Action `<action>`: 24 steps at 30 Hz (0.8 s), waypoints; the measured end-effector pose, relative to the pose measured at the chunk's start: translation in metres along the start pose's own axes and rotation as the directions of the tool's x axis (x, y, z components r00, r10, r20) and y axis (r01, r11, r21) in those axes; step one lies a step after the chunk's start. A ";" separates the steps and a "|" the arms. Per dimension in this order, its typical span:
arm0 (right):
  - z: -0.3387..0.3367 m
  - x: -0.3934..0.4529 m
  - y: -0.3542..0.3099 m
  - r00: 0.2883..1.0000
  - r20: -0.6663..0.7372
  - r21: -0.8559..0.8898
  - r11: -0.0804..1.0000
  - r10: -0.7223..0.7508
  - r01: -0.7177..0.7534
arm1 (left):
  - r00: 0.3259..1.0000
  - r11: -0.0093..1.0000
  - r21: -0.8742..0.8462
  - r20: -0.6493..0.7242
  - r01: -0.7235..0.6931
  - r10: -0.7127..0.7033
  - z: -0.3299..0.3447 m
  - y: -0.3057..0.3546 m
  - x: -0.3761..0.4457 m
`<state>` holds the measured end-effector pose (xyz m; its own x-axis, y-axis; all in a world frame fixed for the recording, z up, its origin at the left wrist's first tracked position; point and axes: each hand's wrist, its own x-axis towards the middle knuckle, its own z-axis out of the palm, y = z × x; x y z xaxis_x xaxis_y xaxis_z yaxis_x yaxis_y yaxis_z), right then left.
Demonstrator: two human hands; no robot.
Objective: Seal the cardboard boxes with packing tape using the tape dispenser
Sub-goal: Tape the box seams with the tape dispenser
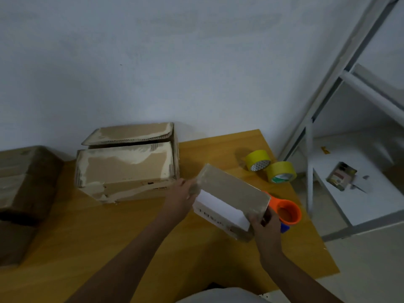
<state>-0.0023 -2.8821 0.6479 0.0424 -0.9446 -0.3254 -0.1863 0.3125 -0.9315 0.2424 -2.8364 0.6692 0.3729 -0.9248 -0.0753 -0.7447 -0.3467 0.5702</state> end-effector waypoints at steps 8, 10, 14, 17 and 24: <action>0.012 0.004 -0.034 0.986 0.042 -0.079 0.983 -0.162 0.165 | 0.951 0.928 -0.337 -0.202 0.158 -0.235 -0.013 -0.005 -0.033; 0.017 0.014 -0.056 0.978 0.067 -0.055 0.978 -0.196 0.200 | 0.918 0.898 -0.418 -0.285 0.140 -0.276 -0.022 0.001 -0.033; 0.030 0.050 -0.112 0.934 0.159 -0.055 0.942 -0.320 0.332 | 0.850 0.756 -0.639 -0.312 0.143 -0.425 -0.041 0.019 -0.016; 0.040 0.092 -0.157 0.874 0.211 -0.108 0.878 -0.438 0.467 | 0.831 0.704 -0.702 -0.322 0.112 -0.453 -0.054 0.033 0.007; 0.071 0.201 -0.201 0.911 0.261 -0.321 0.862 -0.318 0.393 | 0.860 0.733 -0.650 -0.243 0.199 -0.449 -0.059 0.051 0.084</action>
<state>0.1135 -3.1275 0.7582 0.3538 -0.9343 -0.0425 -0.4590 -0.1339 -0.8783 0.2681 -2.9229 0.7402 0.7893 -0.6018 -0.1216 -0.1122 -0.3362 0.9351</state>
